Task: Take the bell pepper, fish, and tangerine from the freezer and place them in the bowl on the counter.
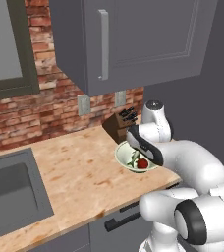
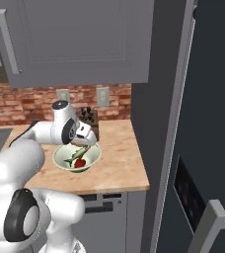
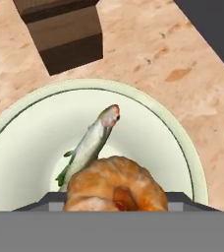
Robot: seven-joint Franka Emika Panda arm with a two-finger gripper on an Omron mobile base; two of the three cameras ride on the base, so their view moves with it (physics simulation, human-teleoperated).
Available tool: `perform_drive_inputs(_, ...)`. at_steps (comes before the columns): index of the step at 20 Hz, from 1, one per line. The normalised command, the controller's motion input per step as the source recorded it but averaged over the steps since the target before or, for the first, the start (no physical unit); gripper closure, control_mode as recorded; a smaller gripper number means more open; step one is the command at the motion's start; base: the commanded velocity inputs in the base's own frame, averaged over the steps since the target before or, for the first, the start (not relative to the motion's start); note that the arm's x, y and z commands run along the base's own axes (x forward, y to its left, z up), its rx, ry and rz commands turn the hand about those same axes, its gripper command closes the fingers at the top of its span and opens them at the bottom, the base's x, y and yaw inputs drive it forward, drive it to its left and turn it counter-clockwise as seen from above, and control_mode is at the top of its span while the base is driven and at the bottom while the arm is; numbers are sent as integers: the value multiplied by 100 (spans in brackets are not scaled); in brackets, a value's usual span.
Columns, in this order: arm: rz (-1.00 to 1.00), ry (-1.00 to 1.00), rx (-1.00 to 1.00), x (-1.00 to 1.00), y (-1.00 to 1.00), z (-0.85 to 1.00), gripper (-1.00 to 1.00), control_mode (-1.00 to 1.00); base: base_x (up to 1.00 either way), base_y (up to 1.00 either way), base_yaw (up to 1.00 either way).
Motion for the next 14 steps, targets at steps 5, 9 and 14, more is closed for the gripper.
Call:
perform_drive_inputs(5,0,4,0,5,-2,-46,100,-100,0,0,0)
perform_drive_inputs(9,0,0,0,20,-9,-29,100,-100,0,0,0)
perform_drive_inputs(14,0,0,0,27,-2,-4,-100,-100,0,0,0)
